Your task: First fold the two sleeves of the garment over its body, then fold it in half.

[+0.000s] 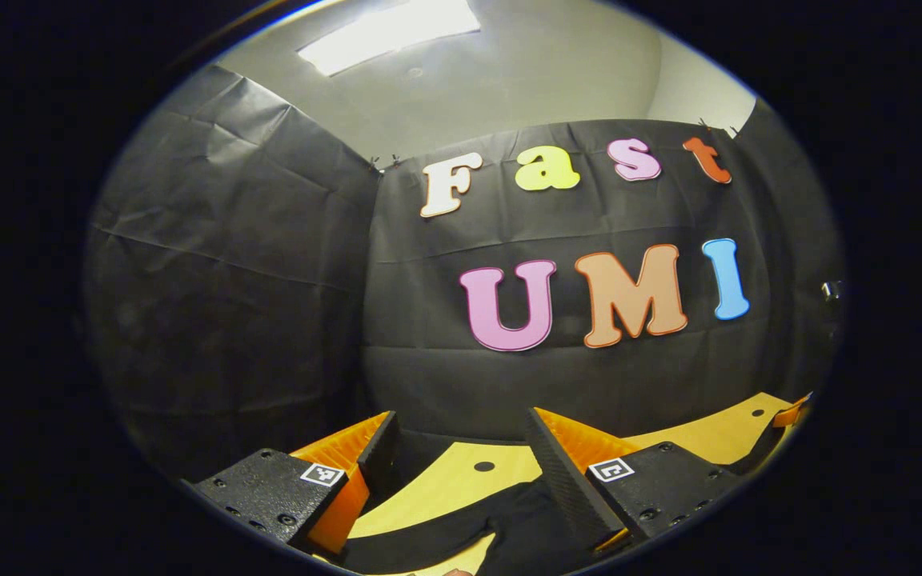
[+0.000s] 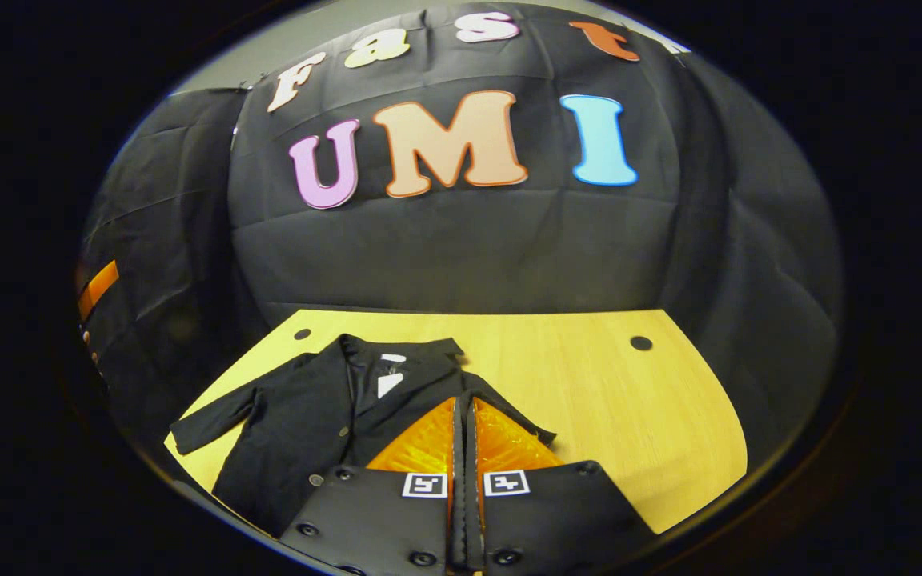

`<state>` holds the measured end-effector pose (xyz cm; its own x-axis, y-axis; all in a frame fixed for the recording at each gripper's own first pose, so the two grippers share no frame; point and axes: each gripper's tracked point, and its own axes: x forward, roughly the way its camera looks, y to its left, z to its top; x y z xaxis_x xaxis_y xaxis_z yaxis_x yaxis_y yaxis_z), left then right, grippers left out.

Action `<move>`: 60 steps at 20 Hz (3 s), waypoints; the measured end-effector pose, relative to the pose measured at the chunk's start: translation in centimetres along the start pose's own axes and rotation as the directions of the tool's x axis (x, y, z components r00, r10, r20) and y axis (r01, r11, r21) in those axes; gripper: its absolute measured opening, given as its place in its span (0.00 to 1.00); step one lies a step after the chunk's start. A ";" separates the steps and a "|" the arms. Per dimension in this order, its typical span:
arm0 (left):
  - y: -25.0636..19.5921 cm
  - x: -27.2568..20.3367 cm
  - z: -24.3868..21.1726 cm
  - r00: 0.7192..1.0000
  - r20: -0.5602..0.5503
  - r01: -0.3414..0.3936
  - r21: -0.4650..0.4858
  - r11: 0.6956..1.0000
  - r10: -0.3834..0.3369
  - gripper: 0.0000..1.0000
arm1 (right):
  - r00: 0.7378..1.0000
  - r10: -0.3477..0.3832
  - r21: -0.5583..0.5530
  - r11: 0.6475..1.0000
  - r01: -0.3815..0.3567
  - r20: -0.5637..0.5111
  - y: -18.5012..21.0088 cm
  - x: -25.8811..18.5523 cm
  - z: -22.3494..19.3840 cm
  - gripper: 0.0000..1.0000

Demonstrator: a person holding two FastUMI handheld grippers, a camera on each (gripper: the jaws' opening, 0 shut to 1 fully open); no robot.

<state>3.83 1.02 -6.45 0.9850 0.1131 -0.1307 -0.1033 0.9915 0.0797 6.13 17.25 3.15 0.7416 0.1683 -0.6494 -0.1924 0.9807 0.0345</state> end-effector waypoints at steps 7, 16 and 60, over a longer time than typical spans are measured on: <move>7.0 1.2 -1.8 0.995 -0.022 -0.094 0.007 0.996 0.094 0.99 | 0.993 0.113 -0.113 0.987 -0.114 -0.013 9.4 5.4 3.5 0.02; 12.9 3.0 -4.9 0.985 -0.069 -0.157 0.014 0.988 0.157 0.99 | 0.963 0.233 -0.250 0.932 -0.261 -0.136 21.0 11.9 1.4 0.02; 18.7 -4.1 -41.5 0.649 -0.758 -0.197 -0.093 0.976 0.059 0.98 | 0.951 0.093 -0.213 0.977 -0.029 0.295 20.9 4.2 10.7 1.00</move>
<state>-7.87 21.82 -45.40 0.5283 0.1816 -0.8294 -0.3080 0.9513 0.0121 12.08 39.49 9.28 0.8769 0.2807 -0.3902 -0.3468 0.9315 -0.1095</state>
